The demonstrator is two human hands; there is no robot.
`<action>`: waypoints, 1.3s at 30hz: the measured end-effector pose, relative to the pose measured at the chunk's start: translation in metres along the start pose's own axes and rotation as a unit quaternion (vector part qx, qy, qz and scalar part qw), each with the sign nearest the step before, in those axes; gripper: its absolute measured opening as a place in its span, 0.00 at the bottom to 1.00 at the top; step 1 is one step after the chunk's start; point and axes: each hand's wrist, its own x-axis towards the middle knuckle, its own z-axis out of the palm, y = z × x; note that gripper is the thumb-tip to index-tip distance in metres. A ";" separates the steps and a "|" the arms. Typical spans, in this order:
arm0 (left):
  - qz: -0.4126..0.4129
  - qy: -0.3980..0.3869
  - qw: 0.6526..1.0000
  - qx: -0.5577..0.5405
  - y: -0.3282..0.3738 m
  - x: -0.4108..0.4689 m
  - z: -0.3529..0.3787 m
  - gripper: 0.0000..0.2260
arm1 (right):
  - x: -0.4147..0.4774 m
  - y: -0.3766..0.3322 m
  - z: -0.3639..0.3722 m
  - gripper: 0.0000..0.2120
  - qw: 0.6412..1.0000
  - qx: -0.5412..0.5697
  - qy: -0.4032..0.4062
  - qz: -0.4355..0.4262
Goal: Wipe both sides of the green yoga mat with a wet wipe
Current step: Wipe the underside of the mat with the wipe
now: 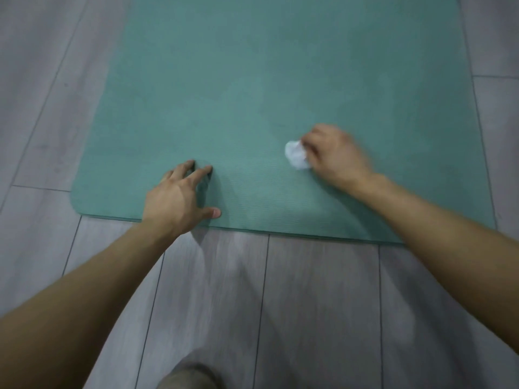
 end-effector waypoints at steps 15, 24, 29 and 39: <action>-0.008 -0.009 1.000 0.009 0.004 0.002 -0.004 0.47 | 0.016 0.015 0.002 0.11 0.976 0.017 0.066 0.206; -0.017 -0.033 0.999 0.016 0.010 0.001 -0.007 0.48 | -0.021 -0.112 0.052 0.05 0.980 0.143 -0.034 -0.132; -0.015 -0.044 0.998 0.036 0.007 0.002 -0.007 0.48 | 0.003 -0.027 0.037 0.11 0.995 0.091 0.010 -0.043; 0.002 -0.047 0.996 0.073 0.010 0.008 -0.015 0.49 | -0.017 -0.108 0.056 0.07 0.982 0.189 -0.020 0.002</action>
